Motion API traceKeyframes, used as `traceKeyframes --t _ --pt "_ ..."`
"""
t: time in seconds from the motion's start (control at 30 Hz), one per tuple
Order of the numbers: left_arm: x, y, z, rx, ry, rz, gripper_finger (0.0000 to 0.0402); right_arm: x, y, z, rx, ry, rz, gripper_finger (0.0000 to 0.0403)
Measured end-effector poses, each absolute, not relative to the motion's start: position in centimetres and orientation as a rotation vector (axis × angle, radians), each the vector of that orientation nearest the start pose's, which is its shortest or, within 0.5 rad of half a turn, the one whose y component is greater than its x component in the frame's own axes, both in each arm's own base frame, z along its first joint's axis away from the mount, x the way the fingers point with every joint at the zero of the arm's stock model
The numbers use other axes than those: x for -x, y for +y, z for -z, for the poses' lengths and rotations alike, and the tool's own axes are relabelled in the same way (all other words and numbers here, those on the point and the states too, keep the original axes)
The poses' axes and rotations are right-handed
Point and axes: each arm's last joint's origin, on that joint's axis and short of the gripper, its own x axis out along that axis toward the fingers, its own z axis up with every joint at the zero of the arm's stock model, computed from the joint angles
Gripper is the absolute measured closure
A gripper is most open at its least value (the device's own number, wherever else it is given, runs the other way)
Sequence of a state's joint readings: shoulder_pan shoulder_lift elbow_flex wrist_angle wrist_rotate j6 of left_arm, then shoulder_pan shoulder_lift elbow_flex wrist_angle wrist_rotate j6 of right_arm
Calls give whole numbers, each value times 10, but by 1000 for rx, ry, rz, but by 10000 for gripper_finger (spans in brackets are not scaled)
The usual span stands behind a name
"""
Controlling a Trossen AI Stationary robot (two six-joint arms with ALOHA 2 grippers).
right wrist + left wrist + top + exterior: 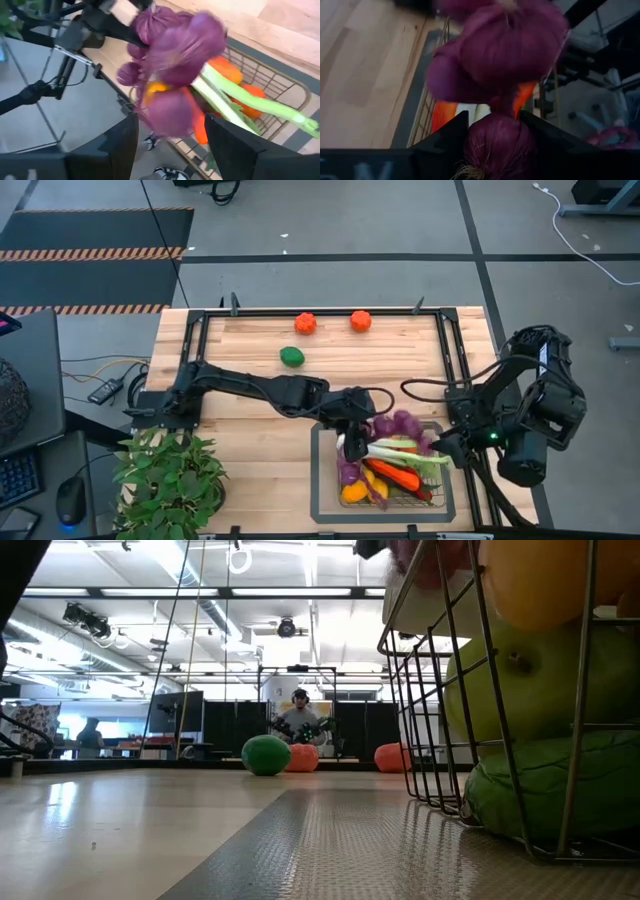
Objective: Build produce basket
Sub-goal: Put the purple garlic into the wire basket, then put the left tangerine into the wire basket
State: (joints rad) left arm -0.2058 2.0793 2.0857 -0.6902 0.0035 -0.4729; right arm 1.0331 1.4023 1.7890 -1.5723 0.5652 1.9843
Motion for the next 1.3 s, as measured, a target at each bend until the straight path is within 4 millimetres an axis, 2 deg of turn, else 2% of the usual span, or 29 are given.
traceKeyframes --t 0.33,0.7,0.83,1.07,1.3 --pt "-462 -97 -327 379 737 63 224 -126 175 -430 -982 785 471 170" --pt "-463 -91 -329 400 734 72 125 -137 169 -426 -964 754 518 170" --pt "-463 -91 -336 403 714 79 107 -140 166 -426 -946 751 522 170" --pt "-459 -88 -359 396 687 86 103 -145 163 -426 -908 750 523 170" --pt "-441 -68 -385 283 760 9 106 -156 165 -419 -827 786 542 170"
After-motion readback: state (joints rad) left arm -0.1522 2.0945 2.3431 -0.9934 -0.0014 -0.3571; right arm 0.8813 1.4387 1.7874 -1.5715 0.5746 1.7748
